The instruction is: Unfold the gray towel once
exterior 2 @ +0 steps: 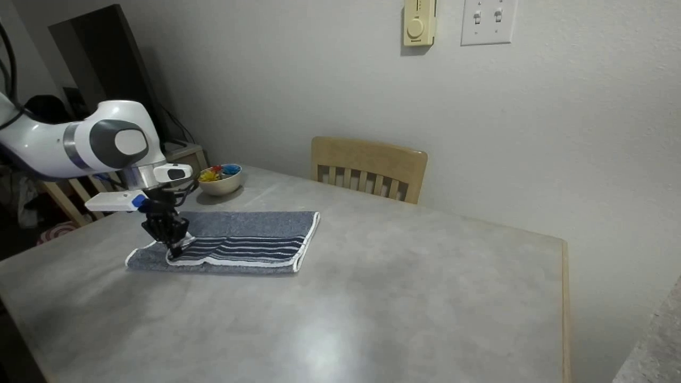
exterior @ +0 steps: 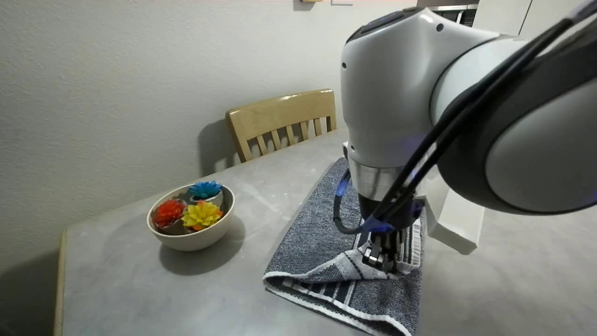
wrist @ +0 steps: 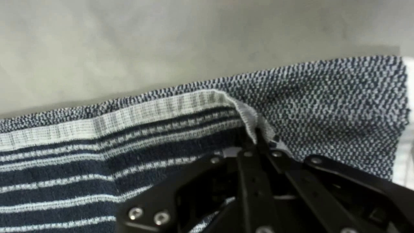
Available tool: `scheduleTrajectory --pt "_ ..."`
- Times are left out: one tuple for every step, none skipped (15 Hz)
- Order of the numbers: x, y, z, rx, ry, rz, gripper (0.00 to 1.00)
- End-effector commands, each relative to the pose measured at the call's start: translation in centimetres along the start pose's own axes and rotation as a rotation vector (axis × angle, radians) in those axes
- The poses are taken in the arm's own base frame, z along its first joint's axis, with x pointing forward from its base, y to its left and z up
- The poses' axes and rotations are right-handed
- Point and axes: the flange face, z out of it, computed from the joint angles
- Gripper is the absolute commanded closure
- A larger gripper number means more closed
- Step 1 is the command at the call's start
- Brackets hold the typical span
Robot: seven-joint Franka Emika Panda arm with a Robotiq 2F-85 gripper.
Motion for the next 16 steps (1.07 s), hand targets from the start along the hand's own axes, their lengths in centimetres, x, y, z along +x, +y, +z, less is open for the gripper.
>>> scheduleTrajectory --pt "-0.5 0.6 -0.3 -0.056 0.022 -0.043 0.99" --pt "-0.3 0.7 -0.3 -0.06 0.029 -0.047 0.99" --pt "-0.2 0.7 -0.4 -0.06 0.033 -0.049 0.99" --pt "-0.1 0.8 -0.5 -0.059 0.035 -0.05 0.99" --pt "0.0 0.8 -0.6 -0.047 0.033 -0.057 0.99" --pt "-0.1 0.7 -0.8 -0.037 0.028 -0.061 0.99" --pt "-0.2 0.5 -1.1 -0.032 0.028 -0.058 0.99" --pt "-0.6 0.3 -1.5 -0.042 0.022 -0.042 0.99" --pt "-1.0 0.0 -1.8 -0.062 0.02 -0.029 0.99" --pt "-1.3 -0.2 -2.1 -0.068 0.018 -0.022 0.99" --pt "-1.6 -0.4 -2.4 -0.075 0.014 0.003 0.99" --pt "-1.9 -0.5 -2.7 -0.079 0.008 0.024 0.99" --pt "-2.0 -0.7 -3.0 -0.081 0.002 0.04 0.99" --pt "-2.2 -0.8 -3.3 -0.084 -0.004 0.053 0.99" --pt "-2.3 -0.9 -3.4 -0.085 -0.009 0.061 0.99" --pt "-2.3 -0.9 -3.6 -0.088 -0.013 0.067 0.99"
